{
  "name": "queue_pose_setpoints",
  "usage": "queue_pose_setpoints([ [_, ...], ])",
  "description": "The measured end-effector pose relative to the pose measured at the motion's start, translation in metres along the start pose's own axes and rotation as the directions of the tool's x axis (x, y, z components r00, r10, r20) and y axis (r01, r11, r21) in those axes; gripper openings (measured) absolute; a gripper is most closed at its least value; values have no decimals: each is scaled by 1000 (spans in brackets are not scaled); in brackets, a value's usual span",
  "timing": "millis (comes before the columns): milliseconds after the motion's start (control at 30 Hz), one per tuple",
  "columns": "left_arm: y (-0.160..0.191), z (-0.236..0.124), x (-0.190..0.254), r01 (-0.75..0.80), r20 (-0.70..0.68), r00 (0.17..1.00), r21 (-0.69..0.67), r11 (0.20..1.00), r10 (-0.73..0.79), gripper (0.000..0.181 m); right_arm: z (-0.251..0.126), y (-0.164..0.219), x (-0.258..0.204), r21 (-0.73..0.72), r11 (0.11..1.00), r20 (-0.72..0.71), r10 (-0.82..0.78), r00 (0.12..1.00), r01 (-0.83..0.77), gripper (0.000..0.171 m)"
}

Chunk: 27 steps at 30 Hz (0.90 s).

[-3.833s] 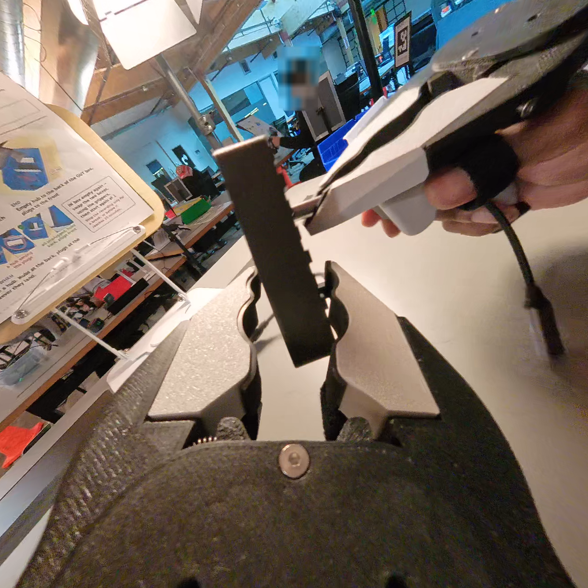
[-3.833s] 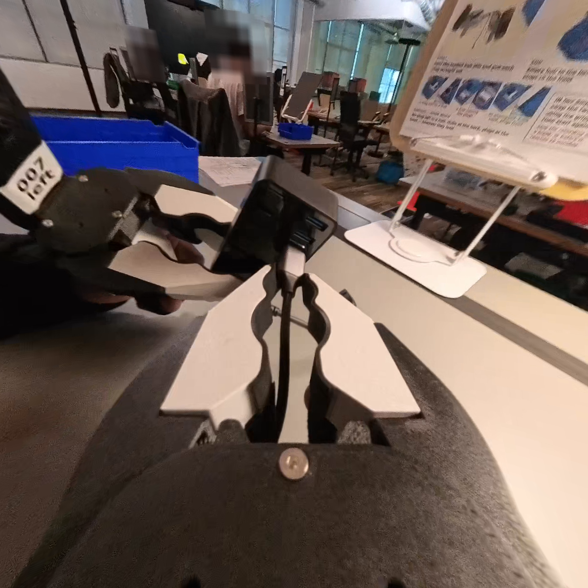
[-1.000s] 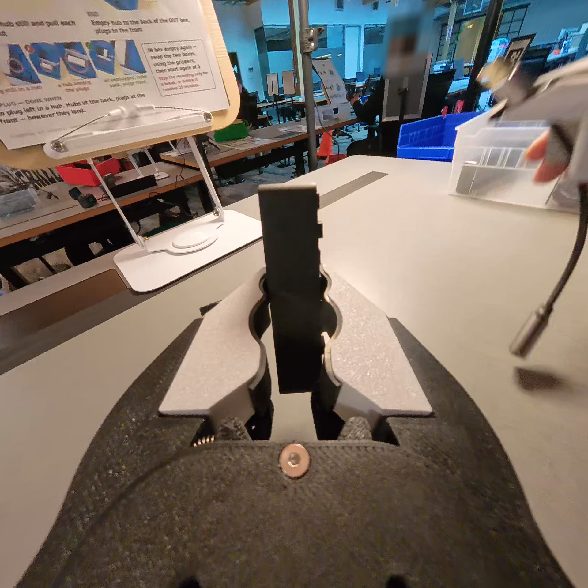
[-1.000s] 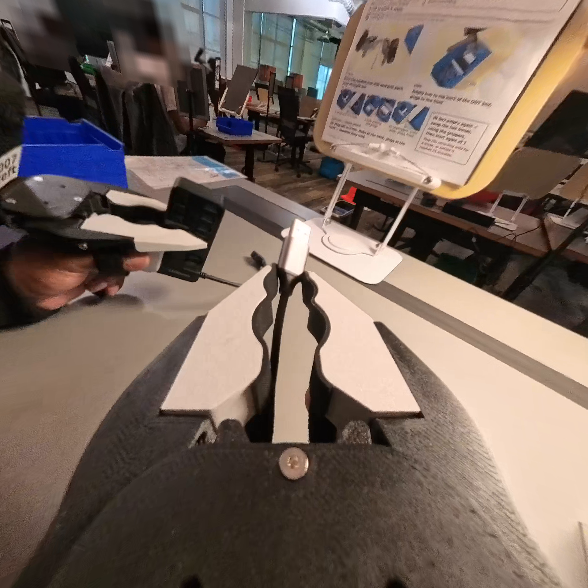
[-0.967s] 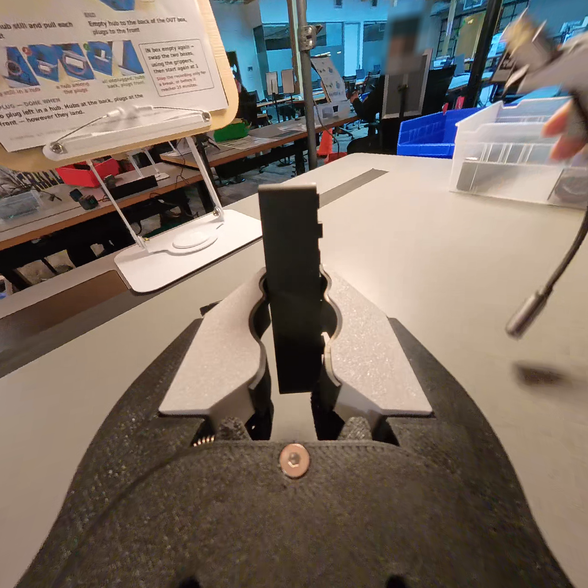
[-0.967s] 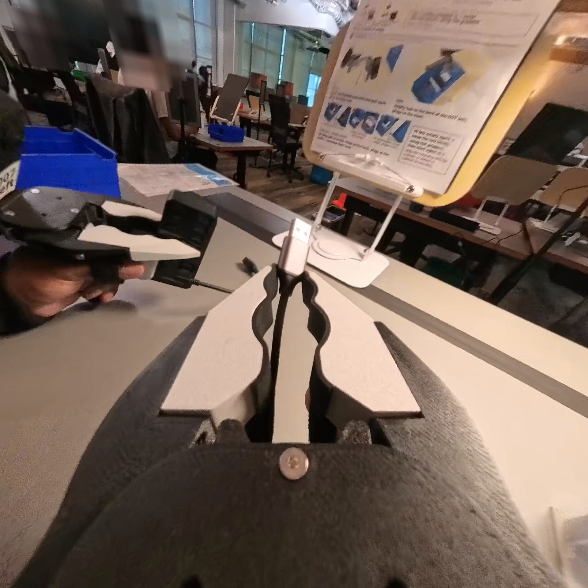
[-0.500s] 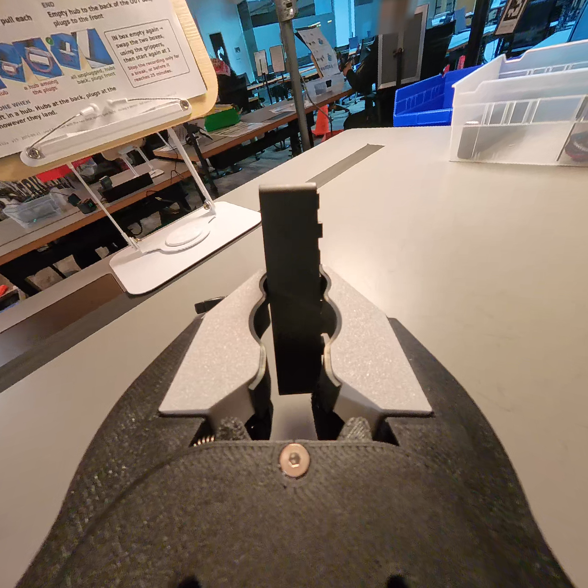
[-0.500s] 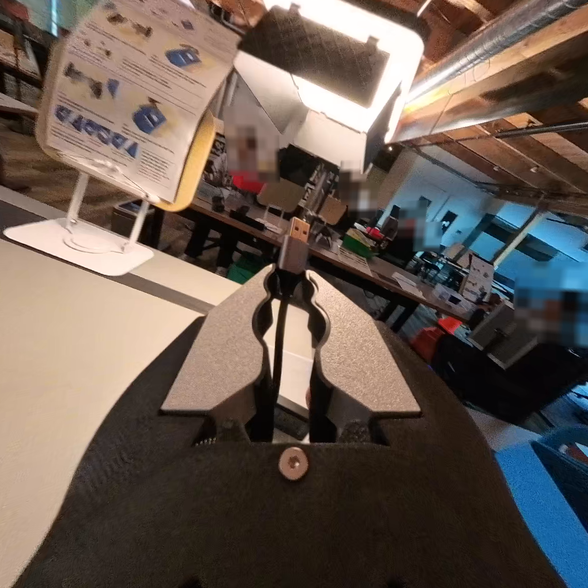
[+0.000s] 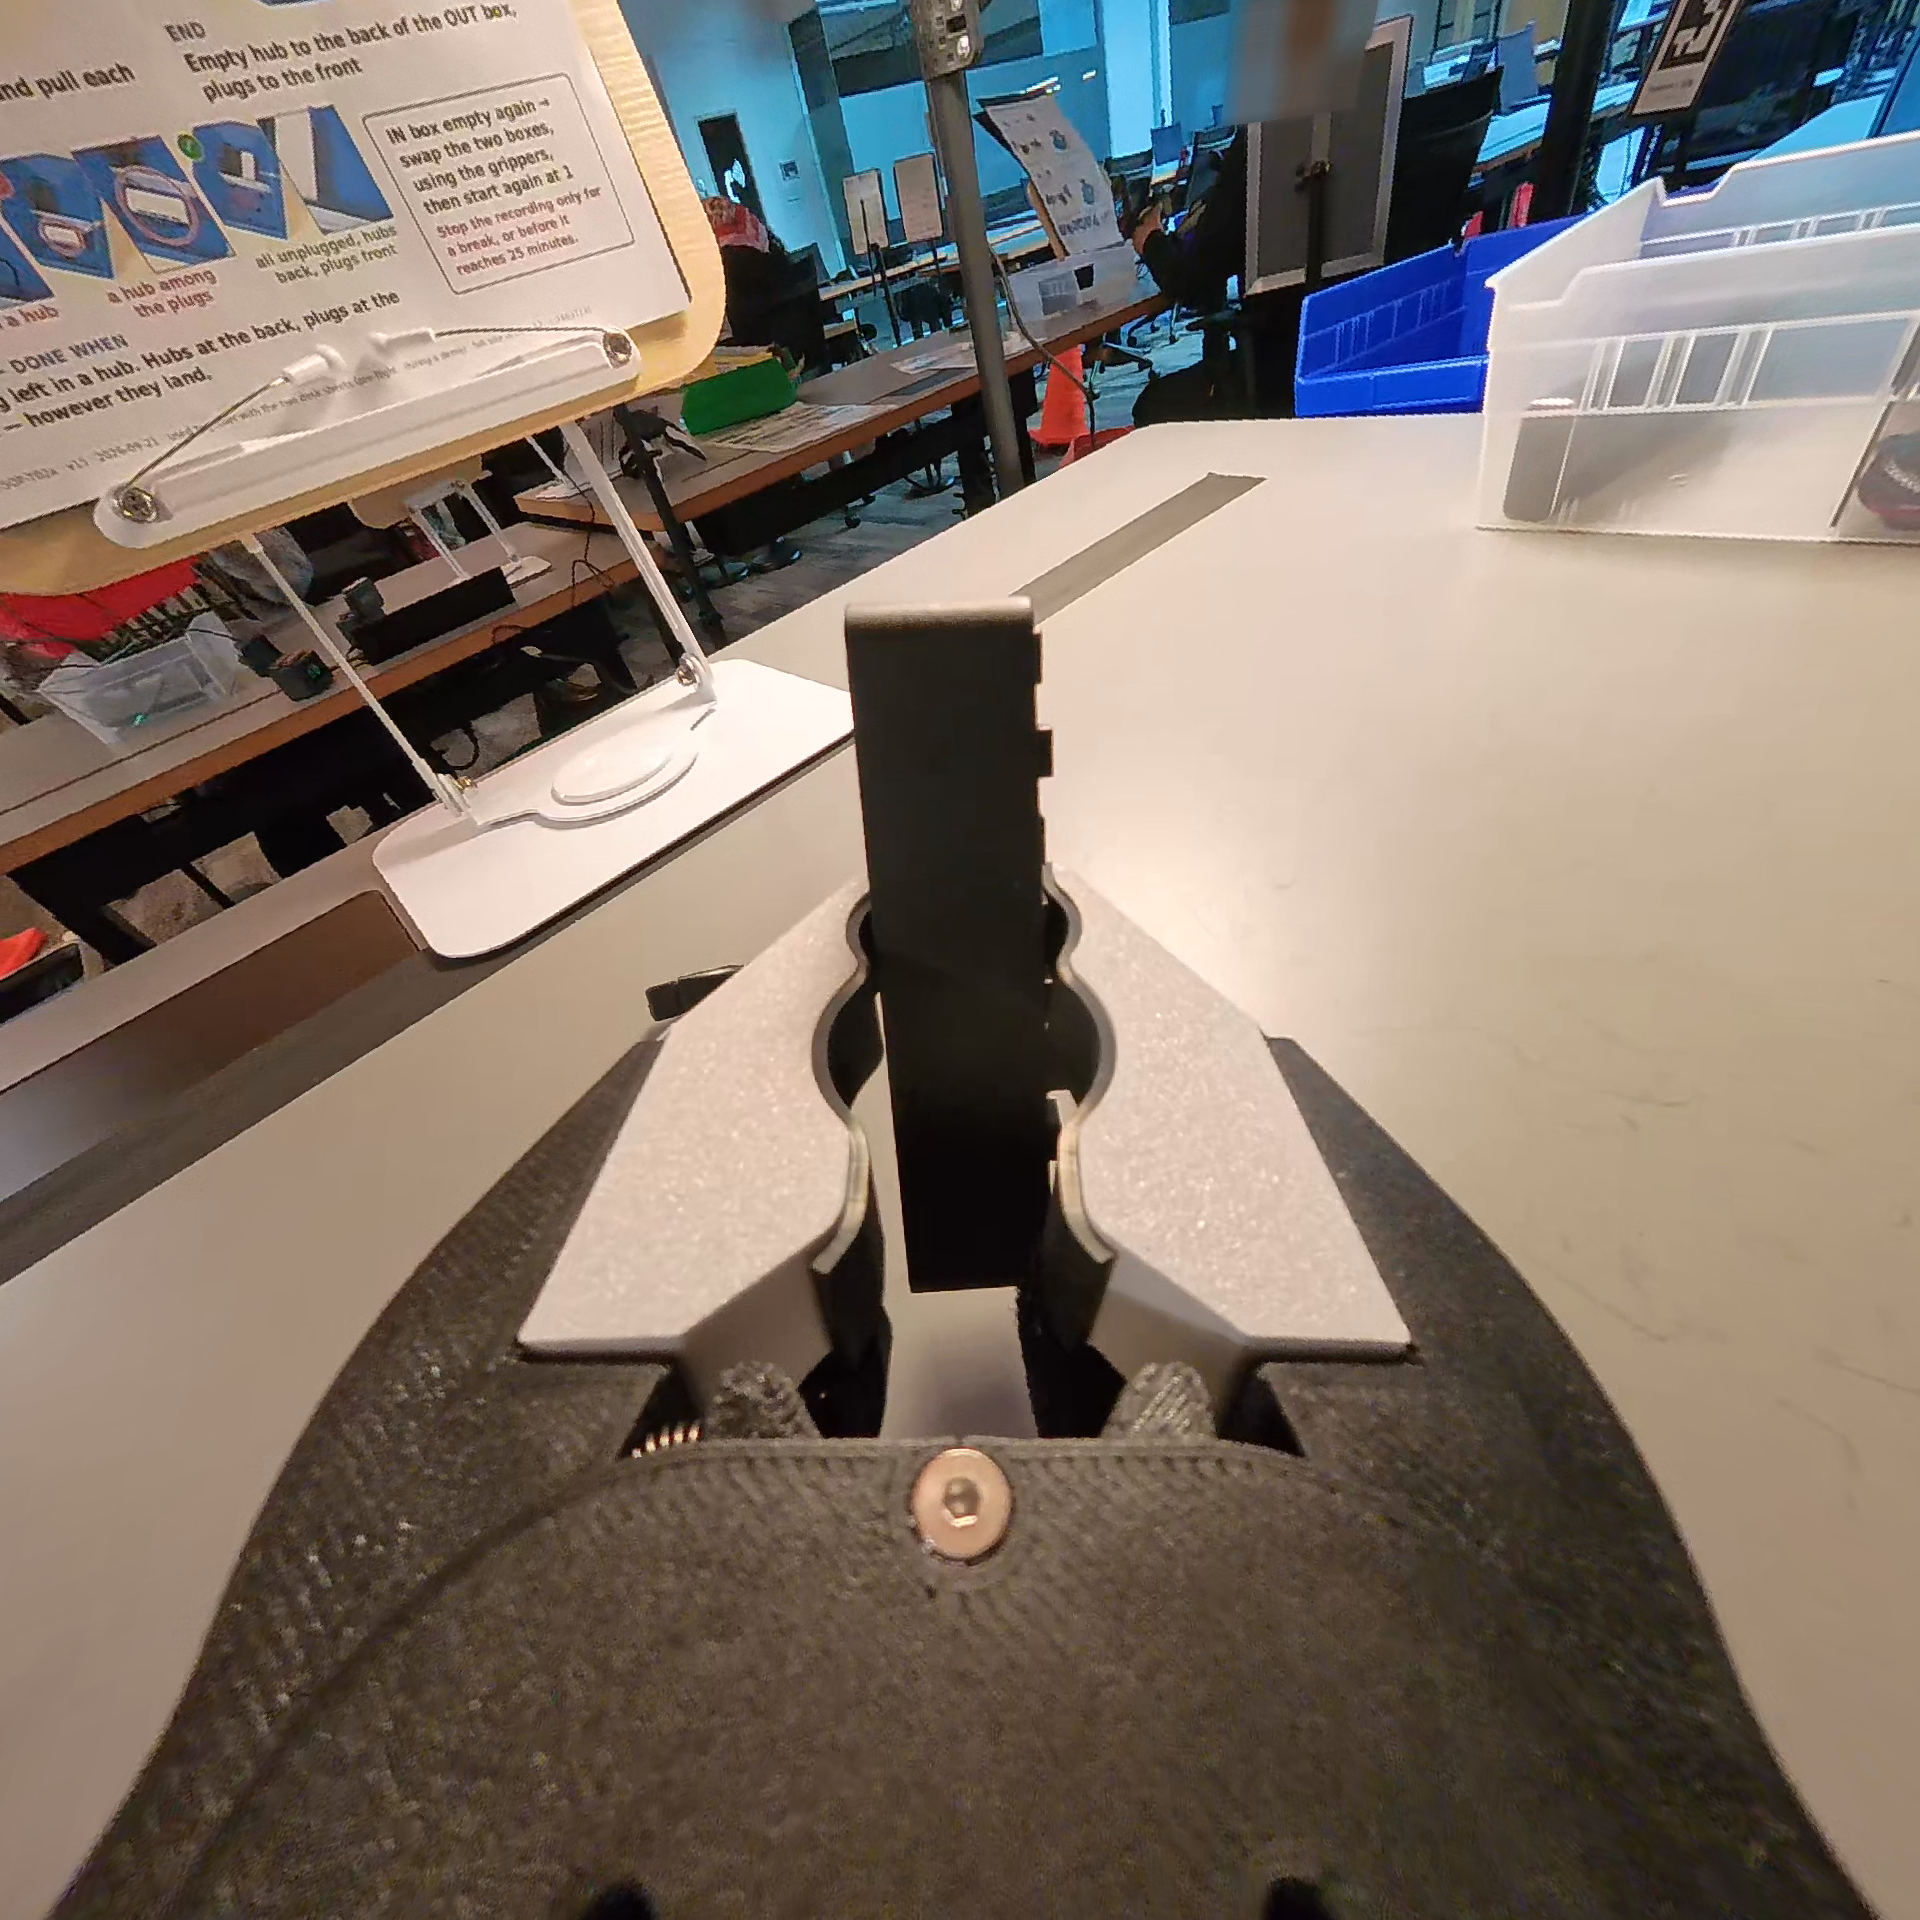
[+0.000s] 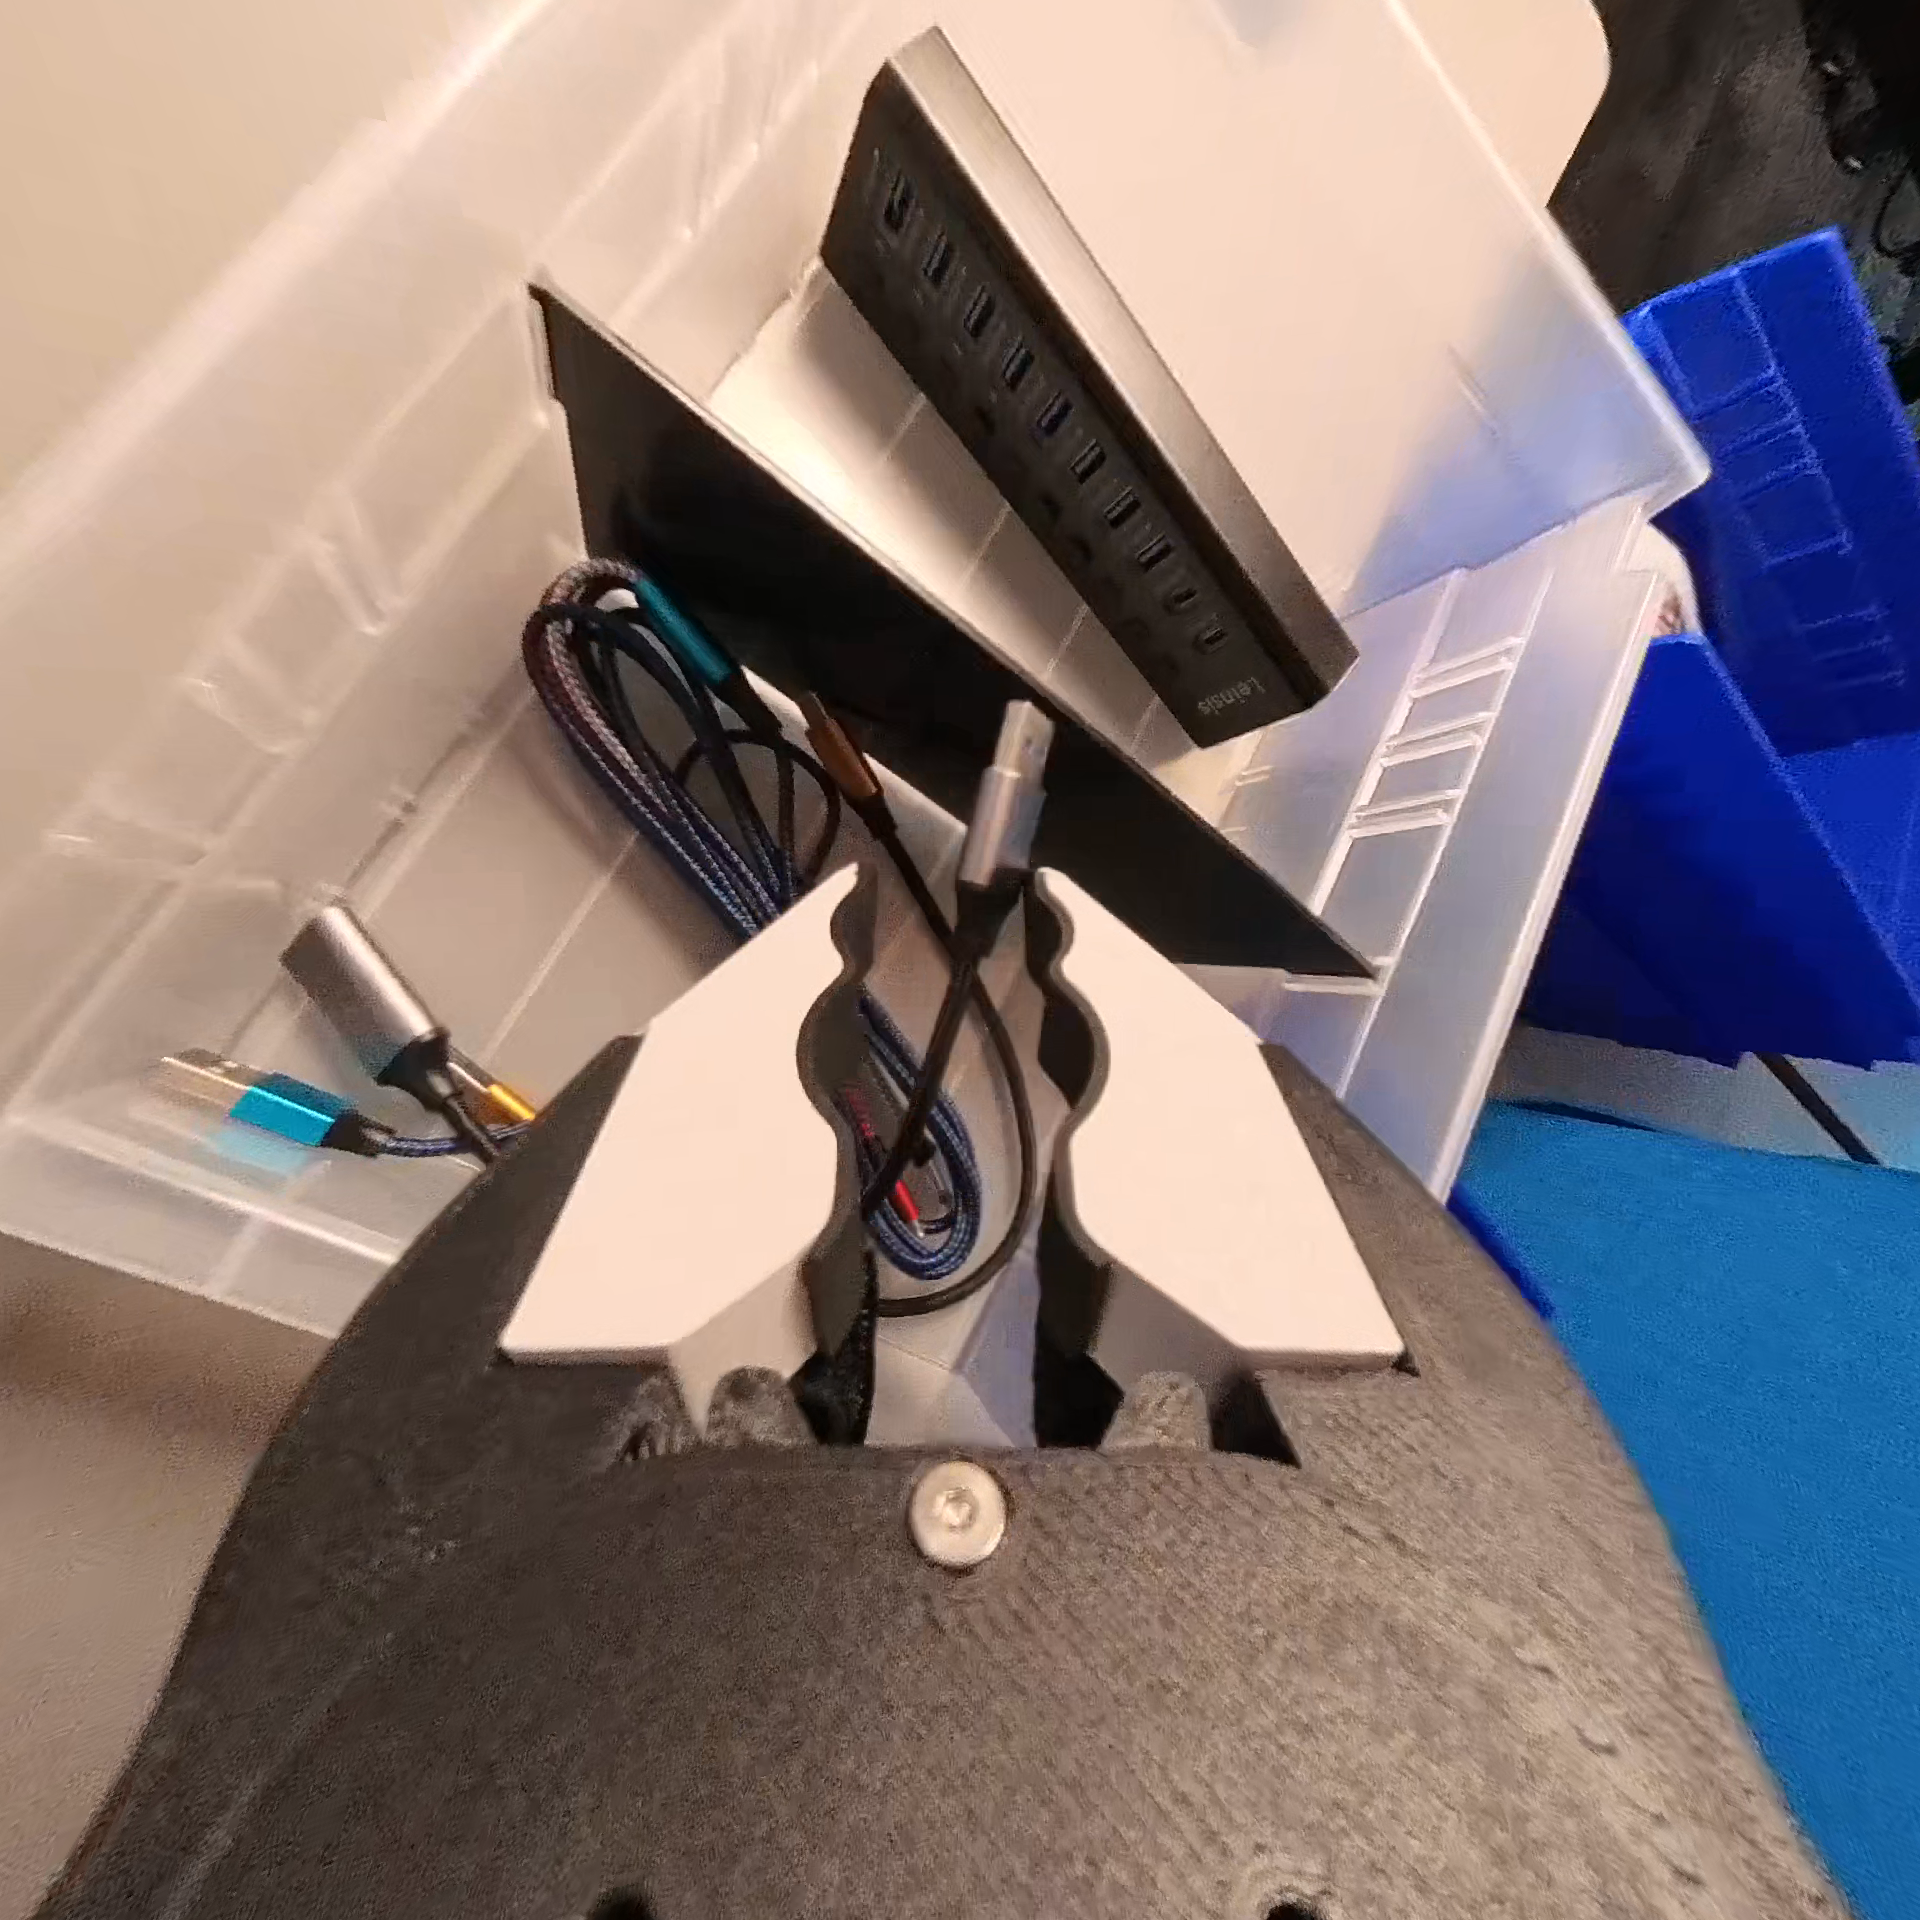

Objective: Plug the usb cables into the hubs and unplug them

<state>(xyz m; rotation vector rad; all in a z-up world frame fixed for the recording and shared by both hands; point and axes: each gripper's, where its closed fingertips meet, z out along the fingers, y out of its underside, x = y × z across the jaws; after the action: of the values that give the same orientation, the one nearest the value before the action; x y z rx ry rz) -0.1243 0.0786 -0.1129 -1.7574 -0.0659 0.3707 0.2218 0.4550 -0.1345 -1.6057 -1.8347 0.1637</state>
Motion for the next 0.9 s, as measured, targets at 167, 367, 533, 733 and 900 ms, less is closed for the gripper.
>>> queue_pose_setpoints([
  [167,0,-1,-1,15,-3,1000,4,1000,-15,29,-16,-21,22,23,1000,-103,16,995,-13,45],
  [367,-5,-1,-1,70,-24,997,33,997,-70,29,-46,-104,-14,278,960,-137,15,990,24,44],
  [533,-13,-5,2,175,-68,983,77,982,-170,29,-29,-198,-143,481,860,-15,-185,983,169,42],
  [733,-20,-11,-1,292,-113,953,120,949,-280,29,5,-303,-303,714,692,175,-318,932,102,42],
  [900,-17,-12,-12,351,-108,935,129,928,-339,29,22,-358,-349,830,512,-20,-370,929,222,42],
])
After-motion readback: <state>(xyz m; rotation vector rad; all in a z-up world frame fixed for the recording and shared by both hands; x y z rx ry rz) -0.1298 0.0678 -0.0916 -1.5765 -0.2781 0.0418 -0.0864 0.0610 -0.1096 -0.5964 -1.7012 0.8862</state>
